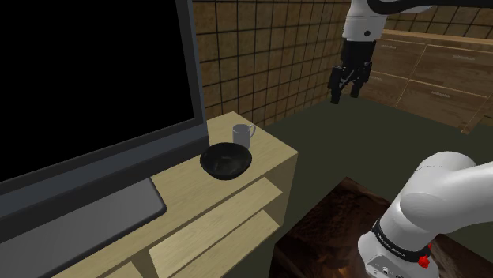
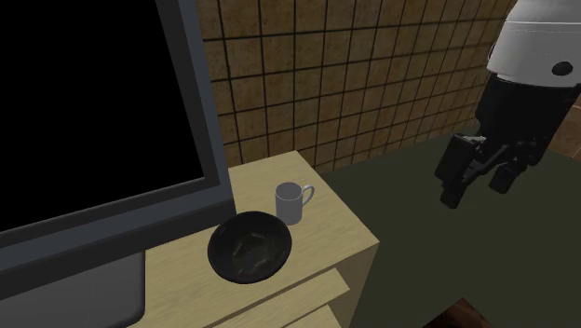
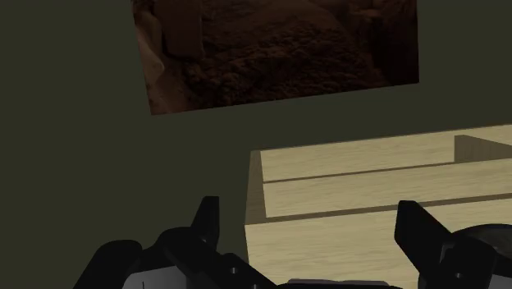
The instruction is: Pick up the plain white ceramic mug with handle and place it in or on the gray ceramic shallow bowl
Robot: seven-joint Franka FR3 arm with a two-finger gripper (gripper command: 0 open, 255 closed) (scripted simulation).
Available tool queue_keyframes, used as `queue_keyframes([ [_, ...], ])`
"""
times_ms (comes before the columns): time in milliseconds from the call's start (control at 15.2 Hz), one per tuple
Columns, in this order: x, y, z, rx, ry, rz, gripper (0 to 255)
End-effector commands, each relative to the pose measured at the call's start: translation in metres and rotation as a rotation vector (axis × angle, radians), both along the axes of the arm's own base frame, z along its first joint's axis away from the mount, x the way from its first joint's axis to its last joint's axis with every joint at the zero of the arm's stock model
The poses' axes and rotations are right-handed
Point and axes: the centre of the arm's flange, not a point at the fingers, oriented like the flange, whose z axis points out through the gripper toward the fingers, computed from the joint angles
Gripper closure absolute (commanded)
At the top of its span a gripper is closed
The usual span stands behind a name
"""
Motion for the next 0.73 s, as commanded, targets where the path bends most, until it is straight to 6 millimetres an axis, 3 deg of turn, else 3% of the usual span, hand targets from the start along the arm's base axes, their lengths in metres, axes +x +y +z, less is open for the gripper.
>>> queue_keyframes([
  [0,0.000,0.000,0.000,0.000,0.000,0.000,0],
  [660,0.095,0.061,-0.061,-0.017,-0.040,-0.081,0],
])
